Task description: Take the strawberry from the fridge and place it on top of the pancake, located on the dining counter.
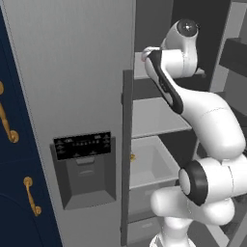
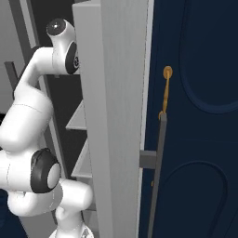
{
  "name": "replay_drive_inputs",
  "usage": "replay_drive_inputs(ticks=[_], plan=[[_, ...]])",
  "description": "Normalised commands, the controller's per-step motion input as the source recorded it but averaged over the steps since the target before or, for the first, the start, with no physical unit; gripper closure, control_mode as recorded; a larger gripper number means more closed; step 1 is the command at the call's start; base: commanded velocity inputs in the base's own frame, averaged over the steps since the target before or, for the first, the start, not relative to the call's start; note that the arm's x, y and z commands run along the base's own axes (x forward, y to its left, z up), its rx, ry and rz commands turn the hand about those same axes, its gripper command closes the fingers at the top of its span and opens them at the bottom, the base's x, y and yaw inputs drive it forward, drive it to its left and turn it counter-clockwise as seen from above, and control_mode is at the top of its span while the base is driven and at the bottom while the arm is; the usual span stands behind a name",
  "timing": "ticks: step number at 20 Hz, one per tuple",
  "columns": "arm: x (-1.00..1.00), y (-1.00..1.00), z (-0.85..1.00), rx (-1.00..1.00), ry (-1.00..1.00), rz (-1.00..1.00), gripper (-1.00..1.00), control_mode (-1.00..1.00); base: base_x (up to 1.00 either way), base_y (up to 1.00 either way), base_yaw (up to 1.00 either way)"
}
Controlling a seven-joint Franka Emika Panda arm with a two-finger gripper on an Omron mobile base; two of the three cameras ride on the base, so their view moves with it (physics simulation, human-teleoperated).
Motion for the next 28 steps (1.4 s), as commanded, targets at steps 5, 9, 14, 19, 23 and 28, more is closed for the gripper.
replay_drive_inputs(ticks=[5,9,14,19,23,28], plan=[[0.43,0.0,-0.14,0.0,0.04,0.04,-1.0,-1.0,0.0,0.0,0.0],[0.49,0.0,-0.07,0.0,0.05,0.05,-1.0,-1.0,0.0,0.0,0.0],[0.48,0.0,-0.08,0.0,0.07,0.04,-1.0,-1.0,0.0,0.0,0.0],[0.45,0.0,-0.11,0.0,0.08,0.01,-1.0,-1.0,0.0,0.0,0.0],[0.34,-0.01,-0.19,0.0,0.06,0.0,-1.0,-1.0,0.0,0.0,0.0],[0.06,0.0,-0.27,0.0,0.06,0.0,-1.0,-1.0,0.0,0.0,0.0]])
